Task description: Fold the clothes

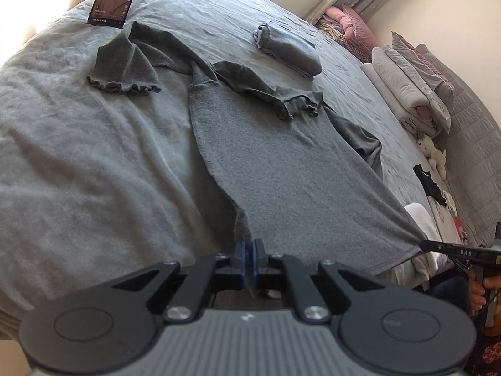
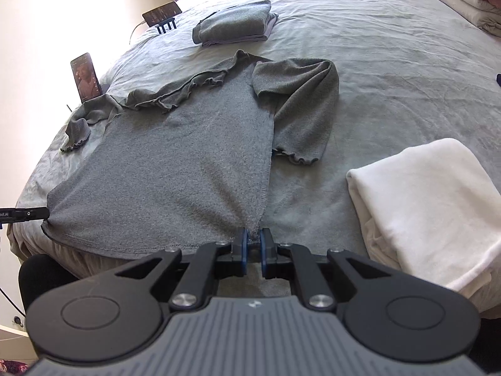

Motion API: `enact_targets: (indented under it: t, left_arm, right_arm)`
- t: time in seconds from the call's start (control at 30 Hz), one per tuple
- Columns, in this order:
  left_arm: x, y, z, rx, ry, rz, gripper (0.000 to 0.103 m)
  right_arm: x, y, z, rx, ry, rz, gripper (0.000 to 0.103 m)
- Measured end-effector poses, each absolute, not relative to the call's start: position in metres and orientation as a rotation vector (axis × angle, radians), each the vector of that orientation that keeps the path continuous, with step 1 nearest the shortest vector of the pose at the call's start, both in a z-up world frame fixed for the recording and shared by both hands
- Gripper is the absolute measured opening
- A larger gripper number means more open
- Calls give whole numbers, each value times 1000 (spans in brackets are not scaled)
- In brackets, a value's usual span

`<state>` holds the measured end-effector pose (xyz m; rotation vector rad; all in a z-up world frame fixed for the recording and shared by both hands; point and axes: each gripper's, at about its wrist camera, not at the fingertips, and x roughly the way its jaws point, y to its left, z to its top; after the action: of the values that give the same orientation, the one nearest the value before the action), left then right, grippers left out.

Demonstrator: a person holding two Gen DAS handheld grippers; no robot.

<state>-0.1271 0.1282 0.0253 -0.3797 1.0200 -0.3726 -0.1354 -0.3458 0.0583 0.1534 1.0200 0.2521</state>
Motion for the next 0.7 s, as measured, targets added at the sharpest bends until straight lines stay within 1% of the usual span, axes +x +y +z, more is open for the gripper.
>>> enact_targets:
  t: [0.23,0.47,0.5,0.53,0.6,0.63,0.7]
  left_arm:
    - [-126,123,-1,-333,1086,-323,4]
    - [-123,124,-6,-315,1094,-341,6]
    - [-123,125,-6,-323,1094,-351,8]
    - [-122,127,-4,-337,1092,-359,9]
    - [-118,131,-2,-368,1082,-370,18]
    - [-115,133,0,-377,1069,-367,21]
    - [-109,135,4,-387,1047,-361,32]
  right_arm:
    - [-135,-341,23,140,1103,235,10]
    - [-128,-340,2,134,1149,225,11]
    - [-128,-340,3,130,1149,228,12]
    - [-128,-339,5,124,1148,232,15]
    - [-128,-337,11,107,1138,241,17]
    - [-127,-337,14,101,1128,245,19]
    - [-124,-338,20,105,1101,249,34]
